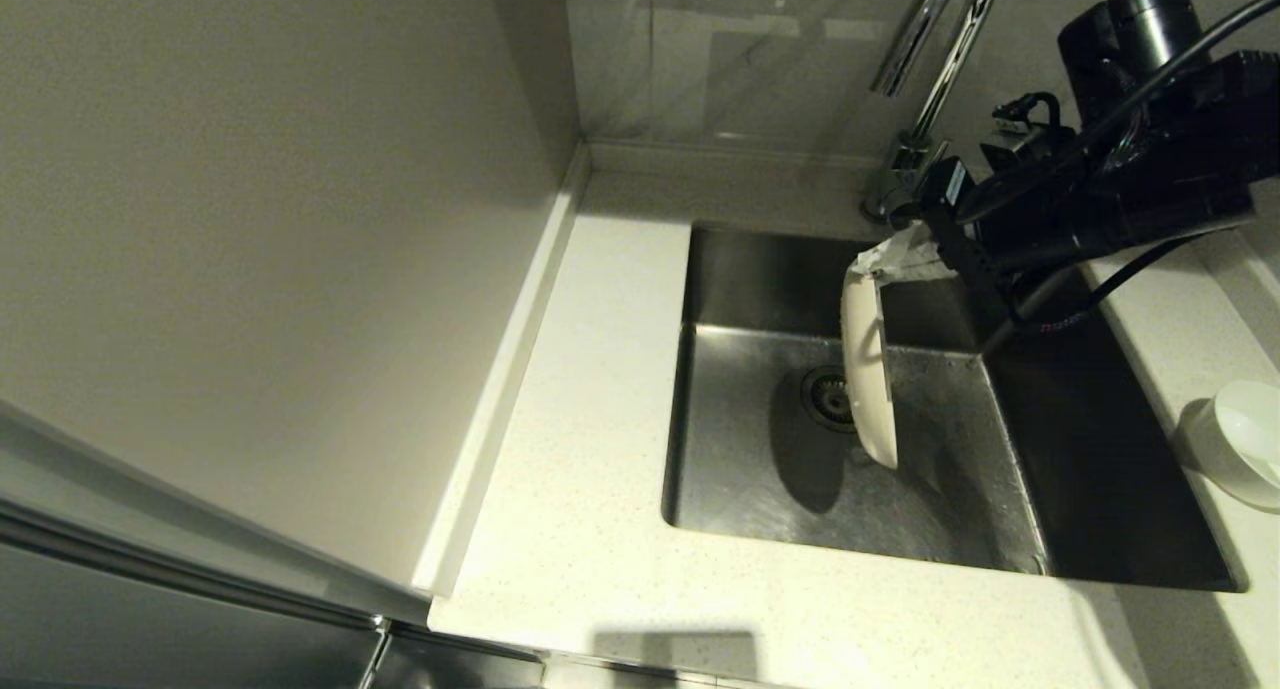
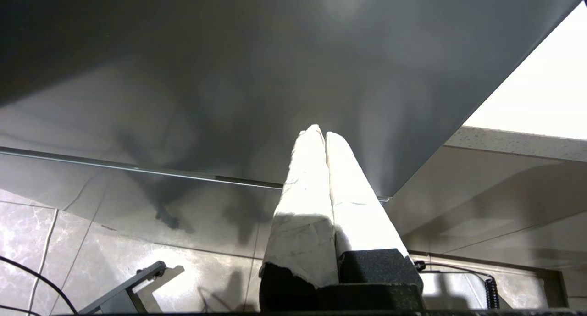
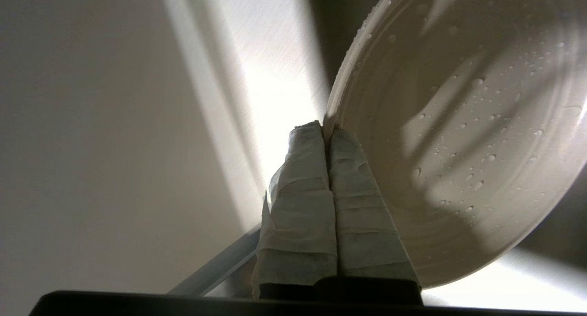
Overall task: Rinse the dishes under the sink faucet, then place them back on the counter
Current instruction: Put a plate back to the table from the sink
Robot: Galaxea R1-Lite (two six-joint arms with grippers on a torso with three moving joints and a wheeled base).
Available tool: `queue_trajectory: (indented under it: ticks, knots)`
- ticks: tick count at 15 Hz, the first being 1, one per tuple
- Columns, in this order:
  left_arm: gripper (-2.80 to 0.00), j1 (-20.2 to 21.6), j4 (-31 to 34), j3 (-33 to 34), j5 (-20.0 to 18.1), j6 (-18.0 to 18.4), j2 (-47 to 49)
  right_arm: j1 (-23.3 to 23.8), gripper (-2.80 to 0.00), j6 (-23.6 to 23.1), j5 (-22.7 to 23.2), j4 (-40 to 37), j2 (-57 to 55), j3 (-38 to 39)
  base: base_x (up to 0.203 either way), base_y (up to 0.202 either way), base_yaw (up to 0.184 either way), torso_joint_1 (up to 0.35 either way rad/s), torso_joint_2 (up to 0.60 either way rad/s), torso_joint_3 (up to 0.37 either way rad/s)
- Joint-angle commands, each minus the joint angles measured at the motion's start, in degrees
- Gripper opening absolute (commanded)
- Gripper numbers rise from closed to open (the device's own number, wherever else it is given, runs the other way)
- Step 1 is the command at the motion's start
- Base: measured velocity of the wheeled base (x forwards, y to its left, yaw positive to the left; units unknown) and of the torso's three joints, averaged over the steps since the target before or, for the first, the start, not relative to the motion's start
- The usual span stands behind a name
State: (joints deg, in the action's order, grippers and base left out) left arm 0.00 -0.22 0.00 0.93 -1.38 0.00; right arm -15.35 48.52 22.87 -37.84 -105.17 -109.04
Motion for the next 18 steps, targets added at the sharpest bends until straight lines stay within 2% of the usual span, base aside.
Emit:
queue_trajectory:
  ticks: [1, 3, 5, 6, 7, 8, 9, 12, 13, 14, 16, 18]
  knots:
    - [-2.8, 0.0, 0.0, 0.0, 0.0, 0.0, -0.2, 1.2, -2.8, 8.8, 12.5, -5.7, -0.4, -4.0, 0.0, 0.0, 0.0, 0.0, 0.0, 0.0]
    - [-2.8, 0.0, 0.0, 0.0, 0.0, 0.0, -0.2, 2.5, -2.8, 15.3, 21.5, -6.4, -0.7, -3.9, 0.0, 0.0, 0.0, 0.0, 0.0, 0.0]
    - [-2.8, 0.0, 0.0, 0.0, 0.0, 0.0, -0.2, 2.4, -2.8, 16.1, 22.4, -6.3, -1.4, 0.5, 0.0, 0.0, 0.0, 0.0, 0.0, 0.0]
    - [-2.8, 0.0, 0.0, 0.0, 0.0, 0.0, -0.2, 2.0, -2.8, 14.7, 22.3, -6.1, -1.8, 3.5, 0.0, 0.0, 0.0, 0.0, 0.0, 0.0]
    - [-2.8, 0.0, 0.0, 0.0, 0.0, 0.0, -0.2, 1.7, -2.8, 9.8, 21.7, -6.1, -2.2, 5.6, 0.0, 0.0, 0.0, 0.0, 0.0, 0.0]
    - [-2.8, 0.0, 0.0, 0.0, 0.0, 0.0, -0.2, 1.6, -2.8, 5.7, 19.3, -6.2, -2.4, 6.6, 0.0, 0.0, 0.0, 0.0, 0.0, 0.0]
    - [-2.8, 0.0, 0.0, 0.0, 0.0, 0.0, -0.2, 1.6, -2.8, 4.3, 16.3, -6.2, -2.4, 6.2, 0.0, 0.0, 0.0, 0.0, 0.0, 0.0]
    - [-2.8, 0.0, 0.0, 0.0, 0.0, 0.0, -0.2, 2.0, -2.8, 3.3, 15.8, -8.1, -1.9, -0.9, 0.0, 0.0, 0.0, 0.0, 0.0, 0.0]
    - [-2.8, 0.0, 0.0, 0.0, 0.0, 0.0, -0.2, 2.1, -2.8, 1.2, 15.6, -11.4, -1.3, -3.7, 0.0, 0.0, 0.0, 0.0, 0.0, 0.0]
    - [-2.8, 0.0, 0.0, 0.0, 0.0, 0.0, -0.2, 2.1, -2.8, -3.2, 15.0, -13.9, 0.1, -4.4, 0.0, 0.0, 0.0, 0.0, 0.0, 0.0]
    - [-2.8, 0.0, 0.0, 0.0, 0.0, 0.0, -0.2, 1.6, -2.8, -8.0, 9.4, -16.0, 3.0, -4.0, 0.0, 0.0, 0.0, 0.0, 0.0, 0.0]
    - [-2.8, 0.0, 0.0, 0.0, 0.0, 0.0, -0.2, 1.5, -2.8, -13.1, 7.3, -16.1, 5.0, -3.9, 0.0, 0.0, 0.0, 0.0, 0.0, 0.0]
